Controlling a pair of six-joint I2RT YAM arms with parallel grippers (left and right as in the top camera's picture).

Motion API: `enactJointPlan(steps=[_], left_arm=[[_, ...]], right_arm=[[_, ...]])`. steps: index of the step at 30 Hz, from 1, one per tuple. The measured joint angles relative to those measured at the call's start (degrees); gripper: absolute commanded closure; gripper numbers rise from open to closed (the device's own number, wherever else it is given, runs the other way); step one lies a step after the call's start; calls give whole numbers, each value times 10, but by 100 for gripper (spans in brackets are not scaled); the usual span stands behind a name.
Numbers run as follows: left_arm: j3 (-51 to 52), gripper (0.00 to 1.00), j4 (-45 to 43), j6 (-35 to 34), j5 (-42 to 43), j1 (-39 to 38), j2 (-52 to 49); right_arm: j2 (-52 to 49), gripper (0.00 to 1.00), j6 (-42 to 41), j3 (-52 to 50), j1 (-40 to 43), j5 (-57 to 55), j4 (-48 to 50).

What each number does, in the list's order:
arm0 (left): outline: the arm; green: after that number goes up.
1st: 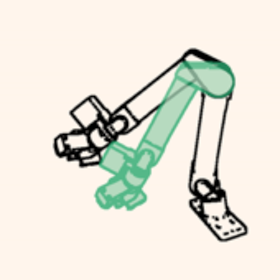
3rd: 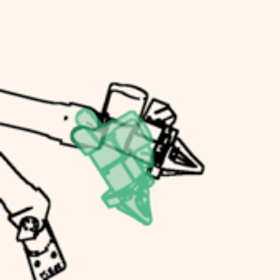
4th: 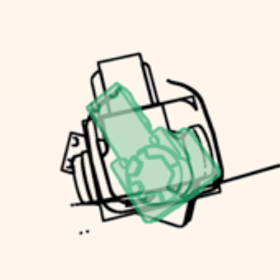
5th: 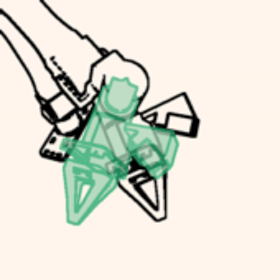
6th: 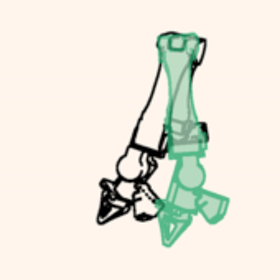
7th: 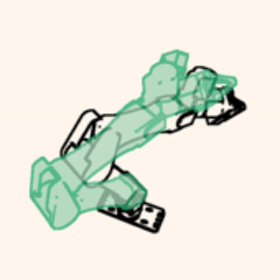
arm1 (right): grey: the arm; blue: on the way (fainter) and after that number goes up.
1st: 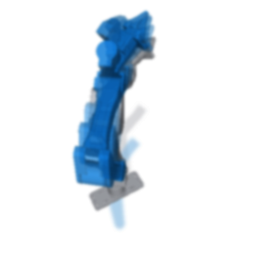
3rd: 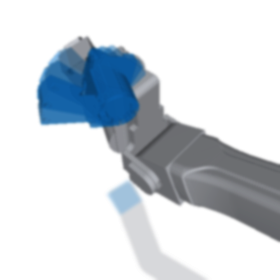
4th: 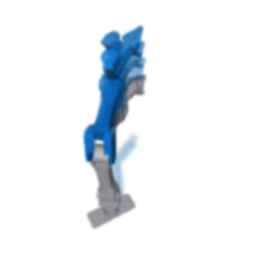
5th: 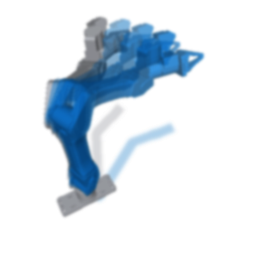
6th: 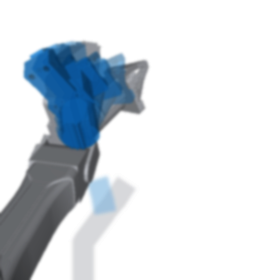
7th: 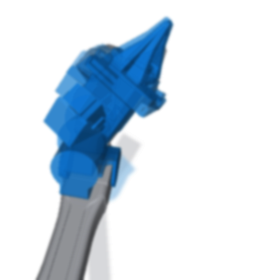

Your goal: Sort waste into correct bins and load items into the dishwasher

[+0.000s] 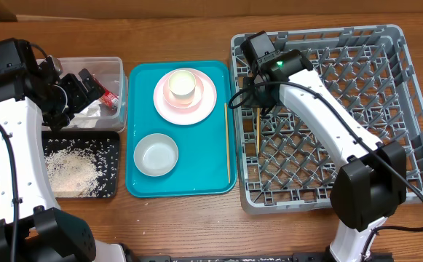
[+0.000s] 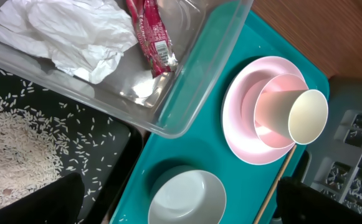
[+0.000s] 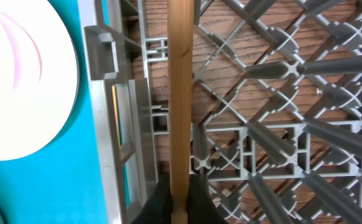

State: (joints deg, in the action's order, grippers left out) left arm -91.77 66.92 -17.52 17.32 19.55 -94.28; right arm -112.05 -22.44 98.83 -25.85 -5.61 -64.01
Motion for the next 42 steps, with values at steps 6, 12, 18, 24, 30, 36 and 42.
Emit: enactJointPlan(steps=[6,12,18,24,30,36,42], left_arm=[[0,0,0,0,0,0,0],[0,0,0,0,0,0,0],[0,0,0,0,0,0,0],[0,0,0,0,0,0,0],[0,0,0,0,0,0,0],[0,0,0,0,0,0,0],[0,0,0,0,0,0,0]], right_arm=[[0,85,2,0,-1,9,1],[0,80,2,0,-1,18,8],[0,77,2,0,-1,21,7],[0,76,2,0,-4,96,9],[0,74,-1,0,-49,160,31],[-2,71,-55,0,-134,122,37],[-32,60,-154,0,-202,-24,3]])
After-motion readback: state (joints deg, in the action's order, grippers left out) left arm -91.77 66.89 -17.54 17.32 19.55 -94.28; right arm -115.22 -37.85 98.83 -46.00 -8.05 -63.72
